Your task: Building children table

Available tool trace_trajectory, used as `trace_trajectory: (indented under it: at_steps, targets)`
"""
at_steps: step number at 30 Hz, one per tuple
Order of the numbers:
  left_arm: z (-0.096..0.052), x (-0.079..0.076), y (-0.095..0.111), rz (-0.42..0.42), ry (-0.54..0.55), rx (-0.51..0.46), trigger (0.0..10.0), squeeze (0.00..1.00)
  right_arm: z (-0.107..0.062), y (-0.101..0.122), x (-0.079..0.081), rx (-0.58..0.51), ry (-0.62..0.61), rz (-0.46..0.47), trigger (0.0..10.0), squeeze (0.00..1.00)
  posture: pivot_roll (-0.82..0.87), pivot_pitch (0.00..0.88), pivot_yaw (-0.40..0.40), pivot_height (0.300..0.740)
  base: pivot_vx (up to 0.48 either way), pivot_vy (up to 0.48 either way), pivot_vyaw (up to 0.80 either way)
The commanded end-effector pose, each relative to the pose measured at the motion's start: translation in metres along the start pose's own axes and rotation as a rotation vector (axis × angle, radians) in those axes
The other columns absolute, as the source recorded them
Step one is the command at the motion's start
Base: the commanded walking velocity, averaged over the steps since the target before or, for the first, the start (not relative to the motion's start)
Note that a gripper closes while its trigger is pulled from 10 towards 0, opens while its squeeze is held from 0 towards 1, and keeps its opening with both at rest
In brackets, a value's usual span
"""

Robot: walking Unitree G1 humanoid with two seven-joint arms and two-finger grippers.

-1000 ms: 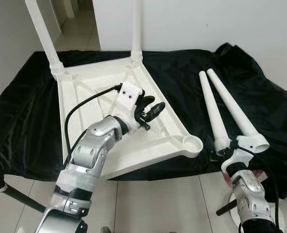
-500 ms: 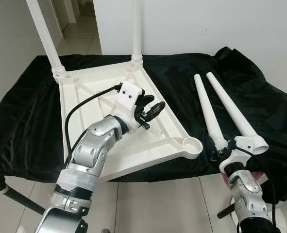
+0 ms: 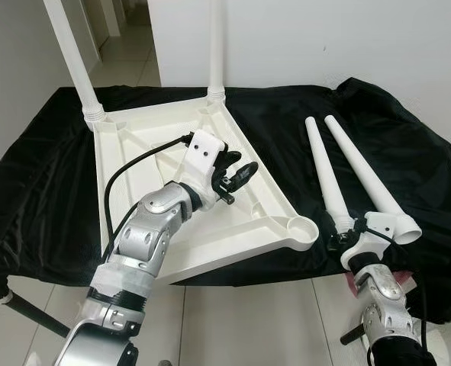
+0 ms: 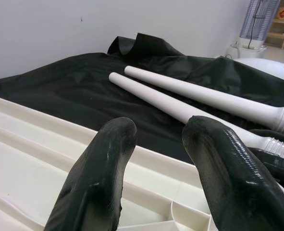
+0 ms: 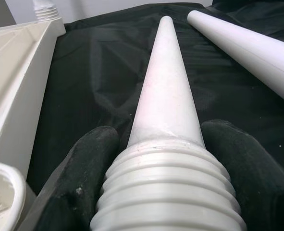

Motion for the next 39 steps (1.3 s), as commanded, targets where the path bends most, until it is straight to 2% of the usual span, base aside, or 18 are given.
trace_trajectory:
  at_steps: [1,5,9,18,22,32,39]
  targets:
    - [0.002,0.005,0.002,0.001,0.025,-0.007,10.0,0.00,0.005,0.007,0.002,-0.029,0.004,-0.015,10.0,0.00,-0.05,0.000,-0.018,0.740,0.000,0.000,0.00]
    - [0.004,0.010,-0.003,0.022,0.046,0.004,10.0,0.00,0.008,0.006,-0.002,-0.026,-0.022,-0.043,10.0,0.00,-0.05,0.000,-0.008,0.740,0.000,0.000,0.00]
    - [0.005,0.008,-0.003,-0.013,0.037,0.001,10.0,0.00,0.008,0.009,-0.002,-0.043,-0.026,-0.060,10.0,0.00,-0.05,0.000,-0.008,0.740,0.000,0.000,0.00]
    - [0.009,0.009,-0.007,-0.021,0.031,0.012,10.0,0.00,0.010,0.009,-0.002,-0.058,-0.015,-0.073,10.0,0.00,-0.04,0.000,-0.024,0.740,0.000,0.000,0.00]
    - [0.011,0.010,-0.002,-0.013,0.026,0.007,10.0,0.00,0.016,0.018,0.001,-0.091,0.009,-0.064,10.0,0.00,-0.03,0.000,-0.028,0.740,0.000,0.000,0.00]
    - [0.005,0.015,-0.006,-0.008,0.049,0.010,10.0,0.00,0.013,0.011,0.007,-0.090,0.029,-0.060,10.0,0.00,-0.03,0.000,-0.031,0.740,0.000,0.000,0.00]
    - [0.005,0.016,-0.010,-0.040,0.059,0.006,10.0,0.00,0.013,0.026,0.016,-0.167,0.094,-0.065,10.0,0.00,-0.04,0.000,-0.045,0.740,0.000,0.000,0.00]
Point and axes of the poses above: a point about 5 cm out from each wrist's last joint towards the gripper, its own z axis pointing out of the wrist towards the gripper, its own y axis along the axis of the wrist's last joint, x = y × z, the point moved 5 cm from there along z, pointing out of the wrist towards the gripper, and after that the axes turned 14 degrees about -z, right-handed, at the moved point
